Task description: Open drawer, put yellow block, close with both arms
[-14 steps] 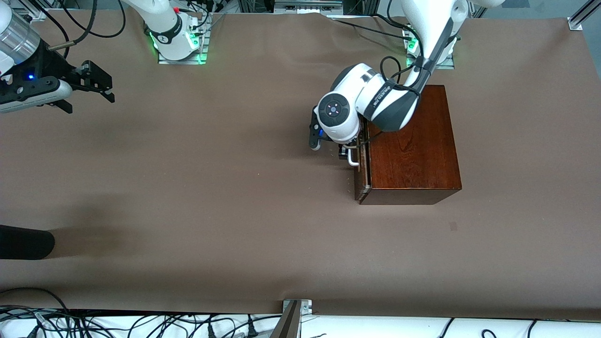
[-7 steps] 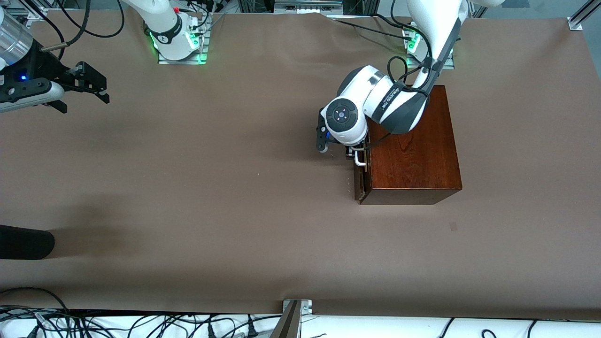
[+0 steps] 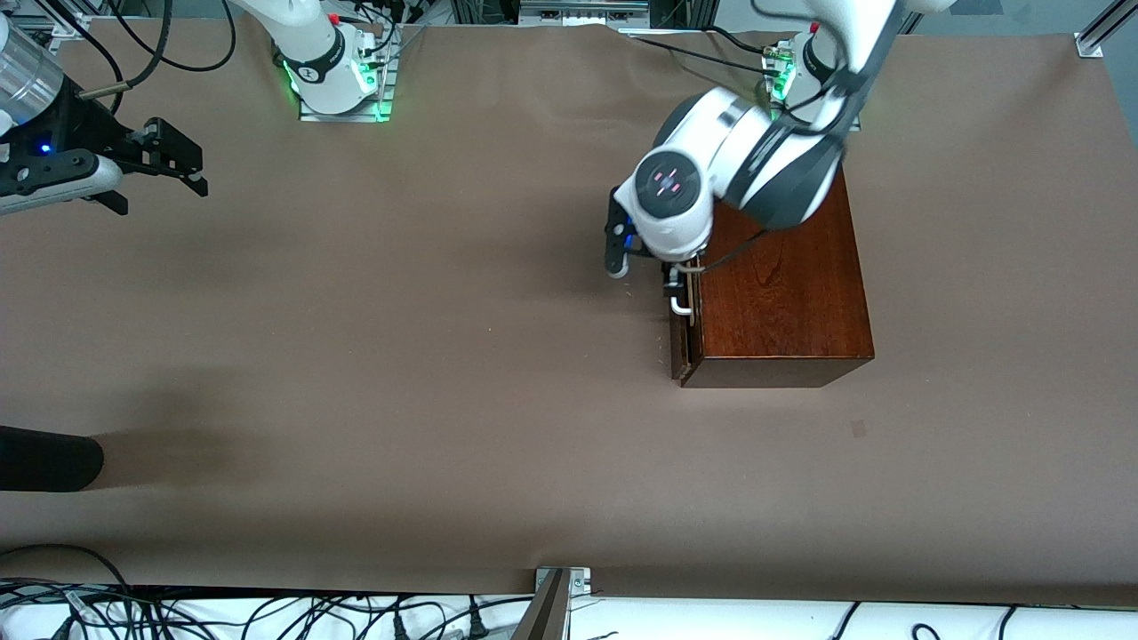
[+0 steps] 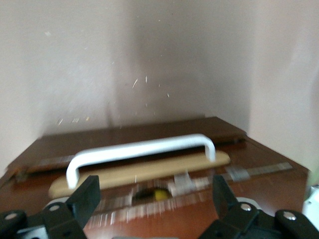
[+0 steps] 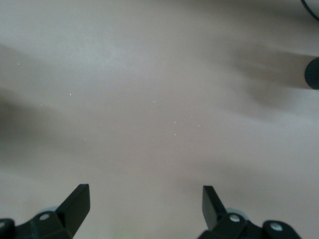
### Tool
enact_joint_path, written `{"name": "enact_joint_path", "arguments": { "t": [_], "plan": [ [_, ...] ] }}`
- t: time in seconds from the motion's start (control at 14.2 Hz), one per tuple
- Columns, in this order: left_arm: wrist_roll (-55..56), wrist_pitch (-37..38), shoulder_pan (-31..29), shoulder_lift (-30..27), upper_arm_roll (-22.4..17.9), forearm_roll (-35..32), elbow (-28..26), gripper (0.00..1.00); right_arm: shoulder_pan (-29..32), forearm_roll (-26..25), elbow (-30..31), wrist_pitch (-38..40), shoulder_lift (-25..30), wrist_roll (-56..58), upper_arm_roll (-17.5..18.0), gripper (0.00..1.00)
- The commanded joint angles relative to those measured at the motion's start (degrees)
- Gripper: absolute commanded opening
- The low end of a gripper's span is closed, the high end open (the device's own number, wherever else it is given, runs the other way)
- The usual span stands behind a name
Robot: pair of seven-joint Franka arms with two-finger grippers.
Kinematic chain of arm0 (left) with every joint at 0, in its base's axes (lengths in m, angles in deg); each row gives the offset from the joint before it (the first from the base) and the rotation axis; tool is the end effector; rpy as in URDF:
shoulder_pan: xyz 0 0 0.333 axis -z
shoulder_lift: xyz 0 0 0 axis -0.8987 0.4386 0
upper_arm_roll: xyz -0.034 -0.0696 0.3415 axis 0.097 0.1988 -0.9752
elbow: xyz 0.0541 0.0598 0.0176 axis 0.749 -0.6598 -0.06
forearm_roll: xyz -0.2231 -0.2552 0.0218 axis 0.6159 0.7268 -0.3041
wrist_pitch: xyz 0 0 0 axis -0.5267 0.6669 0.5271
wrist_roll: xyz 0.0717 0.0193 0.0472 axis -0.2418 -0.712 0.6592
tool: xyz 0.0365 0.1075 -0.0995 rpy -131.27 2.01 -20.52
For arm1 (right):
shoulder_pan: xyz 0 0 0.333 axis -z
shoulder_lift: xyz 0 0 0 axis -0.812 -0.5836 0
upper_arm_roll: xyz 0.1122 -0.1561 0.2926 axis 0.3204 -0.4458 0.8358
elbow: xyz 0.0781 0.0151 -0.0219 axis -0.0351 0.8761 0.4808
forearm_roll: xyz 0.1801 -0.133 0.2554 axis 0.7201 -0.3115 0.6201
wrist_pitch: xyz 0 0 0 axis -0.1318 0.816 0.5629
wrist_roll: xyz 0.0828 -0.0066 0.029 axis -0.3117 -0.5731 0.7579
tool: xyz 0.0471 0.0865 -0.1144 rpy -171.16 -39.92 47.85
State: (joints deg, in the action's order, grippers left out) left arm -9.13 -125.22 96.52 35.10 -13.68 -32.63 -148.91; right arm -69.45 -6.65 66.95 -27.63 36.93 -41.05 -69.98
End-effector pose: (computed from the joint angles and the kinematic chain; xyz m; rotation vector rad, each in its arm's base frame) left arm 0.4905 -0.3269 0.4137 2.1357 -2.2292 -0.4335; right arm 0.4807 0.0540 0.6175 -3.0827 -0.3909 -0.0493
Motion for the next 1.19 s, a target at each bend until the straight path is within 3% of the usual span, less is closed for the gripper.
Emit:
{"name": "enact_joint_path", "arguments": {
  "t": [0.0,0.14,0.35,0.56,0.84,1.12],
  "plan": [
    [-0.8,6.4,-3.8,-3.2,0.0,-1.6,5.3,1.0,0.1,-0.5,-0.7,1.5,0.2,-0.6,-0.1,1.0],
    [-0.9,10.6,-7.1,-3.1,0.0,-1.8,10.1,1.0,0.1,-0.4,-0.8,1.9,0.4,-0.6,-0.4,1.0],
    [-0.6,10.4,-11.9,-2.7,-0.8,-7.4,14.4,1.0,0.1,-0.4,-0.7,2.1,0.6,-0.7,-0.4,1.0],
    [-0.6,11.1,-16.3,-1.7,-1.9,-7.1,17.9,1.0,0.1,-0.4,-0.7,2.0,0.7,-0.4,-0.4,1.0],
    [6.9,10.6,-23.5,-3.2,-2.1,-3.5,16.6,1.0,0.1,-0.6,-0.7,2.0,0.7,-0.2,-0.6,1.0],
    [21.0,7.1,-25.8,-9.3,-2.2,-3.4,8.0,1.0,0.0,-0.6,-0.6,2.0,0.7,-0.1,-1.2,1.0]
  ]
}}
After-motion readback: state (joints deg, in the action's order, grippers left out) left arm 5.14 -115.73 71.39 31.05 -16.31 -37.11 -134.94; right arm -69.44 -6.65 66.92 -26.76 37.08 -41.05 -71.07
